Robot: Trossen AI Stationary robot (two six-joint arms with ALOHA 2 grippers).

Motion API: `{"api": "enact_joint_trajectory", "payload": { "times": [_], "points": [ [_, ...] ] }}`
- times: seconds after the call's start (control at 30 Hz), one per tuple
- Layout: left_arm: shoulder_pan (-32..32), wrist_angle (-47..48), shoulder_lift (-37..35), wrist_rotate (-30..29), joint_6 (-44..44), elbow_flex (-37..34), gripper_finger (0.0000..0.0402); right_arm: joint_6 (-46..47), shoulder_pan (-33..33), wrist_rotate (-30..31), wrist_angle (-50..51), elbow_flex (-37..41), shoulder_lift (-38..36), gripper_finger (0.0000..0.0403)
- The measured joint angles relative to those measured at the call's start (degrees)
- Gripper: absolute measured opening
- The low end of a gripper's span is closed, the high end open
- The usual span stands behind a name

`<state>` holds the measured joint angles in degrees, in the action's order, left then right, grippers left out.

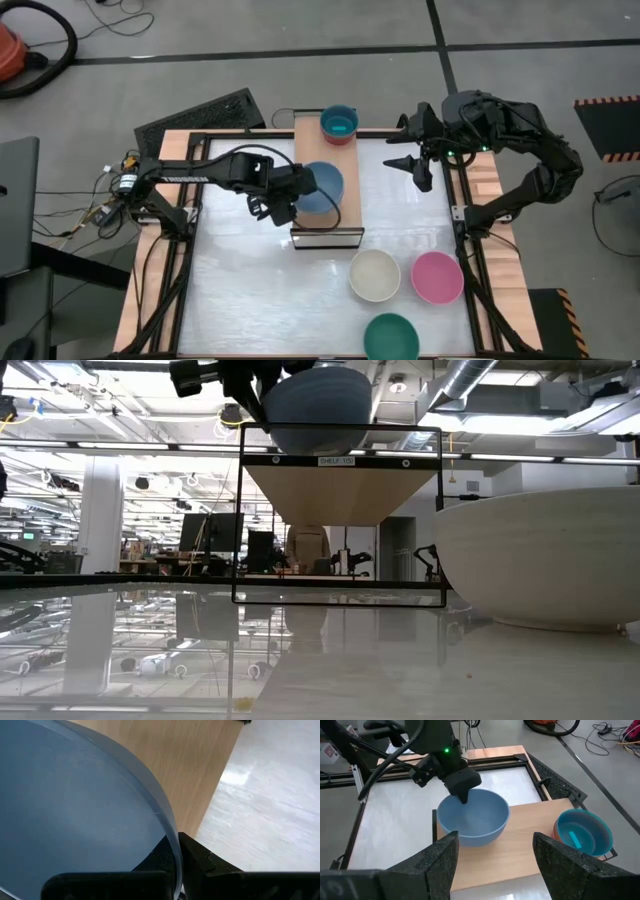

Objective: Place and stack bowls onto a shelf
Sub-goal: Put the dark blue bowl on the shelf

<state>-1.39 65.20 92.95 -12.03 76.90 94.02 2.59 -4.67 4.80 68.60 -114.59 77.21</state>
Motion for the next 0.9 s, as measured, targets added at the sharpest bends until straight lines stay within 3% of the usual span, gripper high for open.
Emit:
{"api": "enact_joint_trajectory", "payload": {
  "times": [0.63,0.9],
  "points": [
    [-0.32,1.47,2.24,1.11,3.91,-0.61,0.0000,1.55,0.00,0.06,-0.22,0.00,0.02,0.0281],
    [-0.32,-0.56,4.81,-6.87,3.47,-0.61,0.0000,1.55,0.00,0.05,0.00,0.00,0.02,0.0281]
  ]
}}
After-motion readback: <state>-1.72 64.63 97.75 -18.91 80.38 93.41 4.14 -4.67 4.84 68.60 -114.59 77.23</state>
